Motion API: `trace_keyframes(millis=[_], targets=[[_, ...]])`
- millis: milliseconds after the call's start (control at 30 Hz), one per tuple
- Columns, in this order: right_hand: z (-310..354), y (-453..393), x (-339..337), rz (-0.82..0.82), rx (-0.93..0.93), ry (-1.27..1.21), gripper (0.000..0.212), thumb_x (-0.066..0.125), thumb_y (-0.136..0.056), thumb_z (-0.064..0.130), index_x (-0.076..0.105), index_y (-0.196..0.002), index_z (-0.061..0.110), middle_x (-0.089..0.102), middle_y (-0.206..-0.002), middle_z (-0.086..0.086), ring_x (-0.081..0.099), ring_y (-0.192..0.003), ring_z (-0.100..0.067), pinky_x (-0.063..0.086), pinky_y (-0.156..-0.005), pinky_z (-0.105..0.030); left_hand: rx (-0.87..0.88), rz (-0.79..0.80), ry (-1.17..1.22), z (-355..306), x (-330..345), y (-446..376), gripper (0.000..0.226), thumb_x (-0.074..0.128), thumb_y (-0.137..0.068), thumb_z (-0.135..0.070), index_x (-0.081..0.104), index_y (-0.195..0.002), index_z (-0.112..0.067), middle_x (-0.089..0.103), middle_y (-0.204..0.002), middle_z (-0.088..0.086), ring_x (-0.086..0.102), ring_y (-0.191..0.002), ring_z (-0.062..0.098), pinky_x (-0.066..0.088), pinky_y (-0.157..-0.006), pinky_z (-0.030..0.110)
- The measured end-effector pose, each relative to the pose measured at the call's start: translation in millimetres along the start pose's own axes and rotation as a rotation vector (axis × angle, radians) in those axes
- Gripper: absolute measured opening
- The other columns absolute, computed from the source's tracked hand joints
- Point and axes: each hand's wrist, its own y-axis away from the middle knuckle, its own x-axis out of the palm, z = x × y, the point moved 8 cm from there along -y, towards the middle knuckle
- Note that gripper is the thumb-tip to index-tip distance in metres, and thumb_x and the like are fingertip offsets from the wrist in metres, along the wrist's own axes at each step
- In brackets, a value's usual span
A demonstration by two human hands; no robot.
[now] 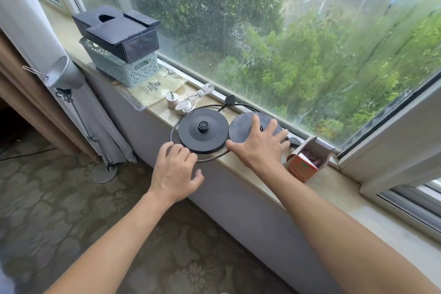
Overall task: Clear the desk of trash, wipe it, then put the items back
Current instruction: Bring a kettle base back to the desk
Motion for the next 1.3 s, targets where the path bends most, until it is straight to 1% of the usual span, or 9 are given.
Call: trace_keyframes(millis=[100, 200, 367, 467, 567, 767, 967, 1100, 1300], targets=[[11.7, 5.1, -36.7, -0.081, -0.054, -0.001, 0.113, 0.058, -0.070, 0.084, 0.011, -0.160, 0.033, 0.007, -0.166, -0.018, 0.008, -0.144, -0.060, 0.018, -0.113, -0.066, 0.028, -0.033, -0.050, 21.8, -6.4, -7.2, 0.018, 0.056, -0.086, -0.030, 0.065, -0.079, -0.015, 0.061, -0.081, 0.002, 0.059, -0.095, 0.028, 0.038, -0.111, 0.050], [20.2, 10.2, -72.2, -0.157, -0.079, -0.013, 0.115, 0.061, -0.071, 0.081, 0.009, -0.160, 0.032, 0.004, -0.166, -0.018, 0.005, -0.146, -0.060, 0.015, -0.115, -0.066, -0.001, -0.077, -0.120, 41.6, -17.2, -30.2, 0.027, 0.051, -0.095, -0.026, 0.070, -0.084, -0.012, 0.067, -0.089, 0.006, 0.058, -0.100, 0.031, 0.041, -0.105, 0.049], [12.7, 20.5, -123.3, -0.287, -0.073, -0.056, 0.115, 0.063, -0.070, 0.081, 0.011, -0.160, 0.030, 0.007, -0.166, -0.018, 0.008, -0.146, -0.061, 0.015, -0.116, -0.068, -0.254, -0.112, -0.043, 60.9, -45.3, -81.7, 0.019, 0.057, -0.100, -0.020, 0.068, -0.097, -0.005, 0.055, -0.103, 0.018, 0.054, -0.088, 0.037, 0.049, -0.068, 0.046], [-1.7, 30.3, -148.5, -0.373, -0.049, -0.075, 0.114, 0.063, -0.070, 0.081, 0.014, -0.159, 0.029, 0.009, -0.164, -0.018, 0.010, -0.145, -0.060, 0.018, -0.117, -0.068, -0.447, -0.050, 0.190, 65.4, -55.3, -114.3, 0.013, 0.050, -0.100, -0.016, 0.062, -0.098, -0.012, 0.050, -0.091, 0.015, 0.050, -0.076, 0.035, 0.045, -0.064, 0.043], [-19.1, 39.4, -162.7, -0.444, -0.018, -0.096, 0.111, 0.064, -0.071, 0.080, 0.017, -0.158, 0.029, 0.010, -0.163, -0.017, 0.012, -0.144, -0.059, 0.020, -0.116, -0.067, -0.509, 0.118, 0.485, 55.9, -45.3, -149.2, 0.019, 0.044, -0.097, -0.019, 0.056, -0.083, -0.018, 0.068, -0.081, 0.010, 0.065, -0.079, 0.037, 0.052, -0.072, 0.042], [-60.3, 55.9, -174.8, -0.536, 0.071, -0.166, 0.110, 0.062, -0.070, 0.083, 0.019, -0.157, 0.030, 0.013, -0.161, -0.014, 0.015, -0.143, -0.056, 0.023, -0.116, -0.065, -0.526, 0.028, 0.839, 25.4, -76.4, -201.8, 0.031, 0.051, -0.086, -0.003, 0.076, -0.095, -0.020, 0.077, -0.093, 0.005, 0.071, -0.089, 0.026, 0.057, -0.079, 0.039], [-74.8, 72.2, -191.4, -0.642, 0.100, -0.216, 0.109, 0.060, -0.070, 0.084, 0.019, -0.156, 0.033, 0.017, -0.160, -0.012, 0.018, -0.143, -0.053, 0.033, -0.111, -0.065, -0.715, 0.001, 1.649, -2.6, -106.2, -235.8, 0.033, 0.041, -0.087, 0.004, 0.070, -0.102, 0.001, 0.072, -0.091, 0.022, 0.073, -0.086, 0.033, 0.064, -0.078, 0.040], [-75.7, 79.0, -199.8, -0.718, 0.096, -0.254, 0.108, 0.057, -0.068, 0.085, 0.021, -0.155, 0.034, 0.019, -0.158, -0.012, 0.021, -0.141, -0.052, 0.037, -0.106, -0.067, -0.565, -0.082, 1.669, -14.5, -153.1, -264.1, 0.009, 0.064, -0.096, -0.005, 0.069, -0.100, 0.001, 0.074, -0.083, 0.017, 0.075, -0.078, 0.029, 0.061, -0.072, 0.036], [-72.5, 86.1, -212.8, -0.787, 0.090, -0.310, 0.108, 0.057, -0.069, 0.085, 0.020, -0.156, 0.033, 0.020, -0.158, -0.014, 0.022, -0.140, -0.051, 0.038, -0.105, -0.067, -0.326, -0.052, 1.567, -39.7, -228.2, -282.7, 0.023, 0.058, -0.097, 0.007, 0.060, -0.120, 0.004, 0.073, -0.104, 0.024, 0.077, -0.095, 0.033, 0.062, -0.079, 0.034]])
